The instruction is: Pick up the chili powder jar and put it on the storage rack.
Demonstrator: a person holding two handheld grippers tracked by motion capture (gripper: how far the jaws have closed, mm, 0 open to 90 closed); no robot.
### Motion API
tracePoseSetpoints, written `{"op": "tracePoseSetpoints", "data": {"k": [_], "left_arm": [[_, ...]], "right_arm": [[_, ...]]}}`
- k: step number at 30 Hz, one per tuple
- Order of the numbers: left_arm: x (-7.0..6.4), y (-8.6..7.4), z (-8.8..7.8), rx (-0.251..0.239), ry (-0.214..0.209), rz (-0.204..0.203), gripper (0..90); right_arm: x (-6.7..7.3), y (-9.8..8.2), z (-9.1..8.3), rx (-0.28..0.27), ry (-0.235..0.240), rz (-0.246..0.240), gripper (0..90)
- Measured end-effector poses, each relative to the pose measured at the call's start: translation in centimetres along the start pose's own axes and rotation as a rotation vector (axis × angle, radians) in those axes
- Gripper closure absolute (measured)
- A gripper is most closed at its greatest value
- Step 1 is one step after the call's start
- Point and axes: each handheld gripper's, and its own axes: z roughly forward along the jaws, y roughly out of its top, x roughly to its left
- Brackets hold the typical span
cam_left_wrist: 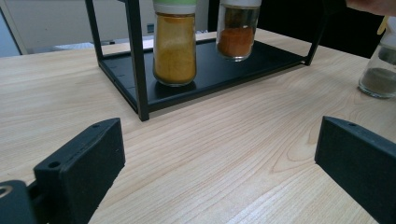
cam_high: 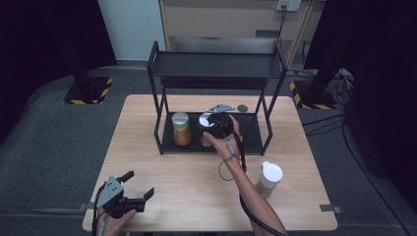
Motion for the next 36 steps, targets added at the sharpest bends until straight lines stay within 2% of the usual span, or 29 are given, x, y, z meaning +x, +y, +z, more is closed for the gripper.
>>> {"op": "tracePoseSetpoints", "data": {"k": [20,36], "left_arm": [[0.1,-0.1,-0.1,-0.003,0.002,-0.004,0.2],[0.1,-0.1,-0.1,-0.002,0.004,-0.003,0.2]], "right_arm": [[-0.5,-0.3,2.6,0.038,-0.014,-0.022,31.5],[-1.7,-0.7,3.1,0.026,0.011,0.017,31.5]]}}
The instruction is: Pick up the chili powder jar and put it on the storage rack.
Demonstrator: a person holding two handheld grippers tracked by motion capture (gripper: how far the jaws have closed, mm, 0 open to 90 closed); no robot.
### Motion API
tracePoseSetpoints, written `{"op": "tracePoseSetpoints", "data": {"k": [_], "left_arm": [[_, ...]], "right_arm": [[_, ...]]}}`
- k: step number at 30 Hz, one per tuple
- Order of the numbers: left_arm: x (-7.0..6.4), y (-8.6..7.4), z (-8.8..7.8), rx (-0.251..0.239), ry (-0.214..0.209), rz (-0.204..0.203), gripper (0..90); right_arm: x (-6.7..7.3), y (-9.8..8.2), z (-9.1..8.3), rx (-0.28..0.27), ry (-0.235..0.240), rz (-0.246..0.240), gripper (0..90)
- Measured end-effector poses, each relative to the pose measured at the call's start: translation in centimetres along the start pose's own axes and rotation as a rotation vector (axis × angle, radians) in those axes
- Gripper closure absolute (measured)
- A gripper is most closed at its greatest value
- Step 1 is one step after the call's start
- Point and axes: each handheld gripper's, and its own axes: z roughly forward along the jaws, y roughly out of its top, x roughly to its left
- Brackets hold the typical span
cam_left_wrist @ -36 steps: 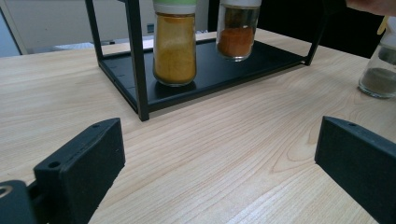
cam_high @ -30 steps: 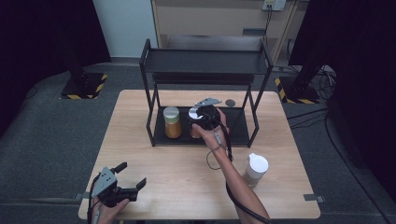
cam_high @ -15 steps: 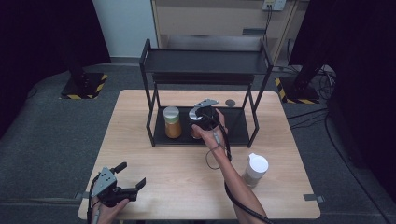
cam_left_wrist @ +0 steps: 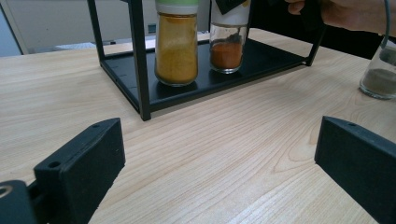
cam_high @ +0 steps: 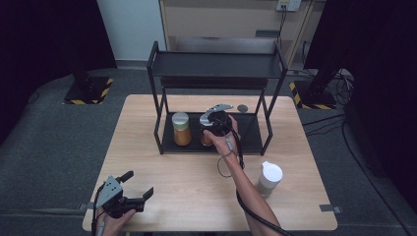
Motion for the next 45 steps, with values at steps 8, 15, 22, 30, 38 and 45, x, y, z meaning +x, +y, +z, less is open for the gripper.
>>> {"op": "tracePoseSetpoints", "data": {"k": [8,15,22,30,38,45], "left_arm": [[0.0,0.0,0.0,0.0,0.0,0.001,0.3],[0.0,0.0,0.0,0.001,-0.001,0.002,0.3],[0.0,0.0,0.0,0.001,-0.001,0.003,0.2],[0.0,0.0,0.0,-0.002,-0.002,0.002,0.1],[0.0,0.0,0.0,-0.001,-0.001,0.001,0.1],[0.0,0.0,0.0,0.001,-0.002,0.005,0.1]], "right_arm": [[0.1,-0.4,0.1,-0.015,-0.001,-0.008,31.4],[0.2,-0.7,0.0,-0.024,-0.003,-0.018,31.3],[0.3,-1.0,-0.2,-0.028,-0.004,-0.015,31.1],[0.3,-1.4,-0.2,-0.04,-0.01,0.007,20.3],[0.4,-1.2,-1.3,-0.082,-0.005,0.028,9.3],[0.8,-0.1,-3.1,-0.116,-0.009,0.006,8.1]]}}
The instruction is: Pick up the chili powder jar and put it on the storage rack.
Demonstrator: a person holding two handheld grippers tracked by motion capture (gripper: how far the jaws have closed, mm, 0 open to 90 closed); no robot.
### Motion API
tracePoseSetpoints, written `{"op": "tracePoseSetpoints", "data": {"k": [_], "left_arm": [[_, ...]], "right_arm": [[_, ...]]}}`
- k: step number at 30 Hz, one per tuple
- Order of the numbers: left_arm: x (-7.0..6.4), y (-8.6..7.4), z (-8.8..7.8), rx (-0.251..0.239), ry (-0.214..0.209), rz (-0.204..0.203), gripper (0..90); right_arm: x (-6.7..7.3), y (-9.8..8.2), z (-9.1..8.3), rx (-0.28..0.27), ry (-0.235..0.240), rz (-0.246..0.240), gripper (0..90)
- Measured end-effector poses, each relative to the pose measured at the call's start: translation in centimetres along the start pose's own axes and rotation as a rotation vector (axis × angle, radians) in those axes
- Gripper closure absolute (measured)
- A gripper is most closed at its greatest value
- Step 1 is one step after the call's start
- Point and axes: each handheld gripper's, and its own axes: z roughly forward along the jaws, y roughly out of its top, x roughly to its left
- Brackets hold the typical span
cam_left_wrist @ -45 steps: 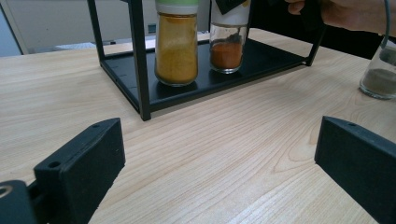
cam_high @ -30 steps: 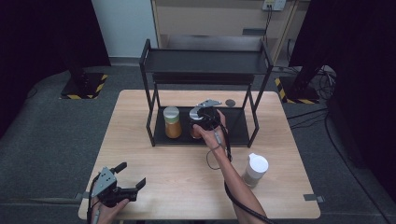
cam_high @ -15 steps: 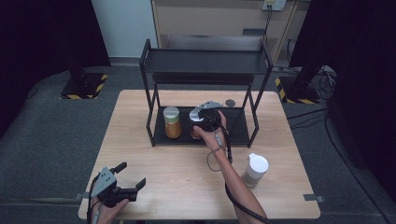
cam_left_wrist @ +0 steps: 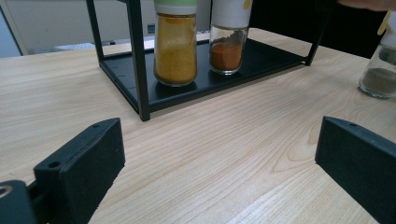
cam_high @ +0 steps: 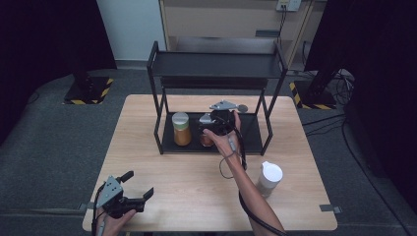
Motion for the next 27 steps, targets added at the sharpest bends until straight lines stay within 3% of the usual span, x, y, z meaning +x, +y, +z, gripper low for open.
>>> {"op": "tracePoseSetpoints", "data": {"k": [11,24,27], "left_arm": [[0.0,0.0,0.0,0.0,0.001,0.0,0.2],[0.0,0.0,0.0,0.0,0.002,0.001,0.2],[-0.1,0.0,0.0,0.001,0.003,0.0,0.2]], "right_arm": [[0.7,1.6,-3.3,-0.044,0.032,-0.04,8.5],[1.0,3.2,-7.7,-0.066,0.089,-0.133,7.9],[0.7,3.3,-8.6,-0.08,0.108,-0.127,7.8]]}}
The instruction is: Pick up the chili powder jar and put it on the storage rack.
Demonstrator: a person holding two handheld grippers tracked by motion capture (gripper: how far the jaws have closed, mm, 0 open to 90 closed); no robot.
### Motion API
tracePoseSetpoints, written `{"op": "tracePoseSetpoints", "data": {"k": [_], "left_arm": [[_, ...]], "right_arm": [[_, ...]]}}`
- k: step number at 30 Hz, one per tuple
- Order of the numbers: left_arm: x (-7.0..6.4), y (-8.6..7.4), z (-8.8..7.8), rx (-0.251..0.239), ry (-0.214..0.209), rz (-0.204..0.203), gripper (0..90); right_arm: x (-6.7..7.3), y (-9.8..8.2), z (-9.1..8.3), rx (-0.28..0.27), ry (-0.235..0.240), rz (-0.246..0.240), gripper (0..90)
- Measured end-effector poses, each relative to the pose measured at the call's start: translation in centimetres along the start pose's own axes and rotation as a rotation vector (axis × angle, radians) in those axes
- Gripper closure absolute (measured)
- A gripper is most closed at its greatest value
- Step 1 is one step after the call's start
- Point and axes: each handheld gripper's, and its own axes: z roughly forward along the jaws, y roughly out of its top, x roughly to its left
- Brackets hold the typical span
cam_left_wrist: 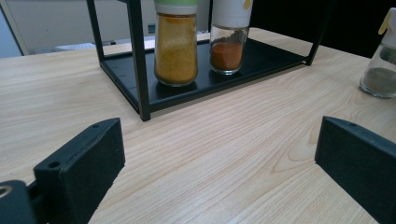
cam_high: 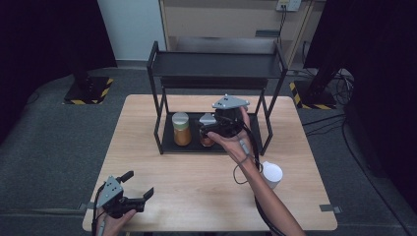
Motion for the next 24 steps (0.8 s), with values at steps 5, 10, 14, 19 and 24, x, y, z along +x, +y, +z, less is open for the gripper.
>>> {"op": "tracePoseSetpoints", "data": {"k": [5,10,14,19,24], "left_arm": [[0.0,0.0,0.0,0.0,0.001,-0.002,0.2],[0.0,0.0,0.0,0.0,0.002,-0.002,0.2],[-0.1,0.0,0.0,-0.004,0.003,0.0,0.2],[0.0,0.0,0.0,-0.001,0.001,0.0,0.2],[0.0,0.0,0.0,-0.003,0.002,-0.003,0.2]], "right_arm": [[-0.4,0.3,-1.5,-0.019,0.035,-0.008,7.7],[-0.2,0.4,-3.1,-0.027,0.04,-0.045,7.5],[-0.8,0.1,-4.0,-0.033,0.073,-0.027,7.5],[-2.0,-0.7,-5.3,-0.056,0.124,0.021,7.6],[-2.3,-1.1,-6.9,-0.054,0.127,0.0,7.6]]}}
